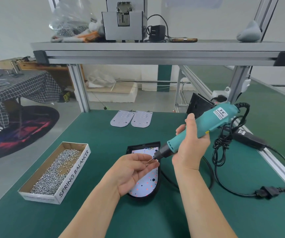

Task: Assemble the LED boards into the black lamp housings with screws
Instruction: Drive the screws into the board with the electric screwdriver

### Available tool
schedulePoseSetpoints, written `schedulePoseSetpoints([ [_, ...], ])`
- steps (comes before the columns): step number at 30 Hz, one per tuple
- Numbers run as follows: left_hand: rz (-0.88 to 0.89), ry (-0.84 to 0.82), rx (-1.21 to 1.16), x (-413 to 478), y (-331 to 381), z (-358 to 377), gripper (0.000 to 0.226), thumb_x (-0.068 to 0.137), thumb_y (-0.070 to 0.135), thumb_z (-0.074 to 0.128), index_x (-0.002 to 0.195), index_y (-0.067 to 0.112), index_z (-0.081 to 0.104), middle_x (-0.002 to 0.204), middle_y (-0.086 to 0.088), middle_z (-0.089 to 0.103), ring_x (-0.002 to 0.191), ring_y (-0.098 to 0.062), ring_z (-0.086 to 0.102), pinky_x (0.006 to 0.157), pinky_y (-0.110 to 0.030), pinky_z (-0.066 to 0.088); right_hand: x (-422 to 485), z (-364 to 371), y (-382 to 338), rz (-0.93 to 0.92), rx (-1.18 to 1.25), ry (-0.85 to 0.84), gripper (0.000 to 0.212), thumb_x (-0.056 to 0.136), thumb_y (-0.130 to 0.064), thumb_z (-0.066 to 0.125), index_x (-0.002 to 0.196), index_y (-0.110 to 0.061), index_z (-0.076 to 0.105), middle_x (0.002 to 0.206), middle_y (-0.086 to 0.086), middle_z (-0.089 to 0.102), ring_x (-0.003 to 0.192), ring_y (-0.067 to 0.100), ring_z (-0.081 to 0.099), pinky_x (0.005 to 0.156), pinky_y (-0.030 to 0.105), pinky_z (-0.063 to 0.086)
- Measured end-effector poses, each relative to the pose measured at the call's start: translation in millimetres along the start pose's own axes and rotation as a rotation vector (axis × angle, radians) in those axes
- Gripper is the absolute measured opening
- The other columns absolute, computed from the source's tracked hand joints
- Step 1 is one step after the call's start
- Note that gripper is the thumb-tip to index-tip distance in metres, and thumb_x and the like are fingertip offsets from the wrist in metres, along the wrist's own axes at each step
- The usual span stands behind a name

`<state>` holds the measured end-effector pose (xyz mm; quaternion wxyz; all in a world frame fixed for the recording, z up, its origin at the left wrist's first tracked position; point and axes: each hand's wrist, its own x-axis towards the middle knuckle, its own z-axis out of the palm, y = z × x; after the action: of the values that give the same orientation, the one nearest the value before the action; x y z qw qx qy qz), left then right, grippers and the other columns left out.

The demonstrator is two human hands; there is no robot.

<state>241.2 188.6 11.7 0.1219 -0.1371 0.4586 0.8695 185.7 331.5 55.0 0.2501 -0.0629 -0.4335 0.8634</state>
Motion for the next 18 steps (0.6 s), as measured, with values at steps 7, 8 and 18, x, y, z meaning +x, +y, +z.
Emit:
schedulePoseSetpoints([
  [7,0.063,-0.037,0.113,-2.7,0.7,2.0,0.031,0.09,-0.027,0.039,0.101,-0.011,0.064,0.106,-0.03,0.071,0.093,-0.036,0.075,0.074,-0.025,0.061,-4.0,0.6,-1.6,-0.025,-0.025,-0.04,0.024,0.082,-0.036,0.072,0.082,-0.02,0.054,0.057,-0.004,0.055,0.055,0.012,0.051,0.058,0.025,0.043],
  [8,0.071,-0.045,0.133,-3.3,1.2,2.5,0.031,0.09,-0.027,0.039,0.102,-0.011,0.064,0.107,-0.03,0.071,0.094,-0.036,0.075,0.075,-0.025,0.061,-4.9,0.2,-1.5,-0.022,-0.027,-0.045,0.025,0.081,-0.037,0.073,0.083,-0.02,0.054,0.057,-0.003,0.055,0.055,0.013,0.051,0.057,0.024,0.043],
  [18,0.16,-0.042,0.31,-8.4,-1.2,9.7,0.033,0.088,-0.027,0.039,0.102,-0.01,0.065,0.099,-0.023,0.075,0.094,-0.036,0.075,0.081,-0.027,0.06,-8.9,-3.0,-2.0,-0.045,-0.042,-0.055,0.032,0.077,-0.042,0.074,0.087,-0.018,0.054,0.058,-0.002,0.055,0.055,0.012,0.051,0.055,0.021,0.045],
])
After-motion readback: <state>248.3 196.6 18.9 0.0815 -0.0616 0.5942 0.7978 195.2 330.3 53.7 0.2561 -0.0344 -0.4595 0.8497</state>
